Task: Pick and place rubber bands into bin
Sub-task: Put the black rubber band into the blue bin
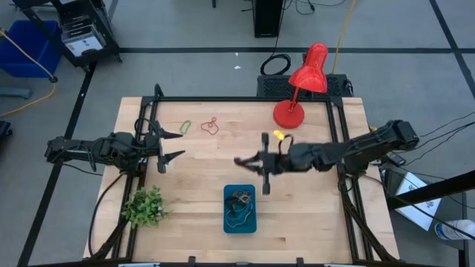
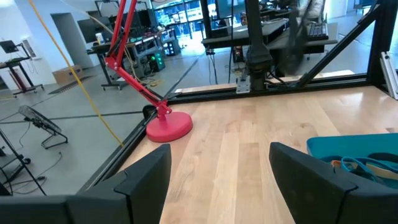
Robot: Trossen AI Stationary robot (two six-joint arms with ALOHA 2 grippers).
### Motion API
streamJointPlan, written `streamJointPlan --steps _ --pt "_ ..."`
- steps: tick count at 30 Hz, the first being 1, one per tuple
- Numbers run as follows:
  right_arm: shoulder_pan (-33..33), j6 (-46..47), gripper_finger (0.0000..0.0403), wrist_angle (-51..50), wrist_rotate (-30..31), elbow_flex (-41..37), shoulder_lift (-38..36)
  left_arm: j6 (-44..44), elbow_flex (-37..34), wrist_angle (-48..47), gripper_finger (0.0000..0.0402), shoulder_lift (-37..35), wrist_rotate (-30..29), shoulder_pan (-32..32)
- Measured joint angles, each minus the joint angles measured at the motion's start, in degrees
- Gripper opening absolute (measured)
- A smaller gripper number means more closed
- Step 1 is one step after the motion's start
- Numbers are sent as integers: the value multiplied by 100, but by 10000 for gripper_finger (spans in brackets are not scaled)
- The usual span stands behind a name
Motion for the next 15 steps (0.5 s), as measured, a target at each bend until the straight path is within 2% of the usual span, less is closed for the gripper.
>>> streamJointPlan --steps 7,12,15 --pt "578 303 0 63 4 0 789 -29 0 -2 276 0 1 -2" --pt "978 300 0 109 804 0 1329 -136 0 -64 275 0 2 0" --pt "1132 525 0 118 994 0 1619 -142 0 -96 278 0 2 -2"
